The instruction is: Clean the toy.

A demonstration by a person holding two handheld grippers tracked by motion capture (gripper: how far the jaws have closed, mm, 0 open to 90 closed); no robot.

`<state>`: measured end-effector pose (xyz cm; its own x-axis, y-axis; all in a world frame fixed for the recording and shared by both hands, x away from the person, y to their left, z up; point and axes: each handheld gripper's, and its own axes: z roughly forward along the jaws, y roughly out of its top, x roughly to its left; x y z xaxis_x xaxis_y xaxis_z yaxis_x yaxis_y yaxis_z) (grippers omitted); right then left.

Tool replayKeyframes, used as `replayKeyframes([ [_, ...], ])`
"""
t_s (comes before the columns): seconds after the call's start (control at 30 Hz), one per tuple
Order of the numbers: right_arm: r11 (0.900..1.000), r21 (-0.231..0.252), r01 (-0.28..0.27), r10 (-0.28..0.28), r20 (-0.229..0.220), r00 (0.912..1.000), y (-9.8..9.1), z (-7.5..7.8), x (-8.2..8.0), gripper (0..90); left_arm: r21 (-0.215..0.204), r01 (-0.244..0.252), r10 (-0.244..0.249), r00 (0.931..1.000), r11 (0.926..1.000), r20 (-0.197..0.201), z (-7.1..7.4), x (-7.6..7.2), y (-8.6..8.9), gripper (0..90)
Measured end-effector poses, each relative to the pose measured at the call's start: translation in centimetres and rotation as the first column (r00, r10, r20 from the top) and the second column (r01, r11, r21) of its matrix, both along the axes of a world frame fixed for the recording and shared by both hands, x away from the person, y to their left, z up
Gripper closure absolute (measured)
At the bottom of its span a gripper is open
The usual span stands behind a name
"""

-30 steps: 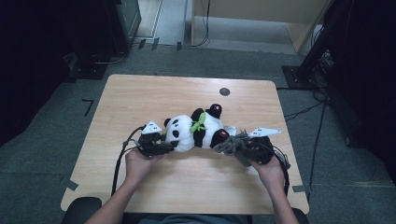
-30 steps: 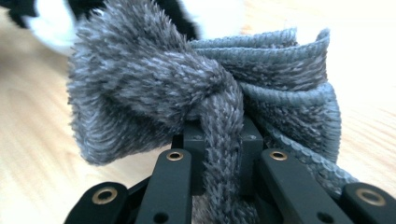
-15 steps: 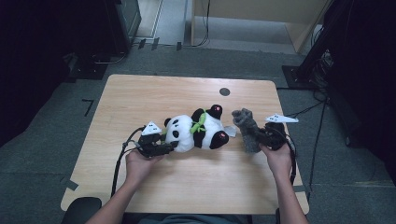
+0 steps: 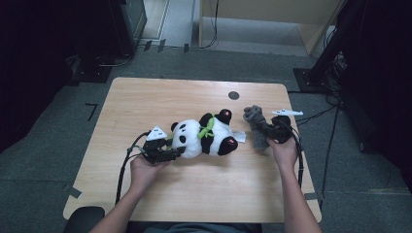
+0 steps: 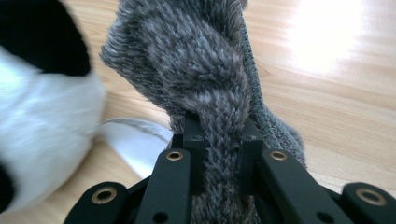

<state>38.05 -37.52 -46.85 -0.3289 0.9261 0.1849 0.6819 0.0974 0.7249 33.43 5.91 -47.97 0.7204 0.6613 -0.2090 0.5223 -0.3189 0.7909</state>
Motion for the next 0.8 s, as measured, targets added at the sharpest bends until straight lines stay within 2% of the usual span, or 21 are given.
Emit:
replayKeyframes([
  [0.23,0.9996,-0.007,0.028,-0.029,-0.026,0.9993,-0.6,-2.0,1.4,79.7,0.001,0.000,0.000,1.0000,1.0000,0.009,-0.1,0.0,0.0,46.9],
  [0.4,0.9989,-0.005,0.046,-0.046,-0.037,0.9983,-0.9,-2.8,2.2,78.6,0.003,0.000,0.000,0.9999,1.0000,0.017,-0.1,-0.1,0.0,46.8],
  [0.5,0.9989,-0.024,0.040,-0.041,-0.043,0.9982,-0.8,-3.2,2.5,76.9,0.005,0.002,-0.002,0.9998,1.0000,0.019,-0.2,0.0,0.0,46.8],
  [0.63,0.9986,-0.035,0.040,-0.041,-0.033,0.9986,-0.8,-3.3,2.5,71.6,0.004,0.004,-0.004,0.9998,1.0000,0.019,-0.2,0.0,0.0,46.6],
  [0.8,0.9982,-0.049,0.035,-0.036,-0.019,0.9992,-0.8,-3.2,2.4,56.3,0.005,0.005,-0.005,0.9998,1.0000,0.017,-0.2,0.1,0.0,45.6],
])
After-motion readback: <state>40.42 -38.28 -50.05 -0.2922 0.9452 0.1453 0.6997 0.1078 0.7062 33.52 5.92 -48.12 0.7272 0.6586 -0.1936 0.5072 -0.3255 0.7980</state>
